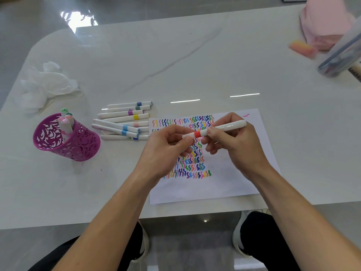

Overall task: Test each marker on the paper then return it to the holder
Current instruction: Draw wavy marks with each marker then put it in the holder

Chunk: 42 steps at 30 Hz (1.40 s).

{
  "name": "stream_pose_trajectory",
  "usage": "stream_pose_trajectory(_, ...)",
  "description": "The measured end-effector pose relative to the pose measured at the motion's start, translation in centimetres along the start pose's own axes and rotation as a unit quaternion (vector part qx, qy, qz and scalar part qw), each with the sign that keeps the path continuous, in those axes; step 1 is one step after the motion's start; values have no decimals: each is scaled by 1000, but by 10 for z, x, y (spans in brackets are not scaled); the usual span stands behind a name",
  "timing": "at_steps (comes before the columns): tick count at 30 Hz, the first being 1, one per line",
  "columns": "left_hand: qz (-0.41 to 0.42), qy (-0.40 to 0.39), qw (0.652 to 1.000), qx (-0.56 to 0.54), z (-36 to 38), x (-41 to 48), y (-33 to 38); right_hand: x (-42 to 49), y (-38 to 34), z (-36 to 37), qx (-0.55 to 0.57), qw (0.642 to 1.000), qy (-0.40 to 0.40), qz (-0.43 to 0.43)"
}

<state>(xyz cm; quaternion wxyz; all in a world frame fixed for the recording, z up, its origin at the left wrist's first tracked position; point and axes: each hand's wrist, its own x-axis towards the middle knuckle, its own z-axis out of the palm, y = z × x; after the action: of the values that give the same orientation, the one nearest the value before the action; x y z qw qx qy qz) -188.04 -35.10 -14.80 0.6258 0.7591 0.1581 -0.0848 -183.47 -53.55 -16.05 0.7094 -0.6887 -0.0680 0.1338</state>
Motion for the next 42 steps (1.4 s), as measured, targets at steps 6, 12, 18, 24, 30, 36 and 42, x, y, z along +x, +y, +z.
stream_pose_trajectory(6, 30, 7, 1000, 2, -5, -3, 1, 0, 0, -2, 68, 997, -30, 24)
stream_pose_trajectory(12, 49, 5, 998, 35, -2, -4, -3, 0, 4, -3, 104, 992, -44, 48)
stream_pose_trajectory(18, 65, 26, 997, 13, -5, -4, 1, 4, 2, -4, 112, 990, -55, 69)
stream_pose_trajectory(24, 96, 98, 989, -52, -5, -11, 9, 6, 2, -3, 22, 997, -1, 68)
stream_pose_trajectory(30, 187, 196, 954, -125, -24, -18, 18, 4, 11, -4, -95, 992, 61, 60)
stream_pose_trajectory(36, 299, 308, 895, -117, -48, -31, 24, 6, 14, -3, -141, 984, 105, 41)
stream_pose_trajectory(42, 353, 422, 835, -21, -82, -48, 22, 7, 14, 6, -170, 979, 107, 25)
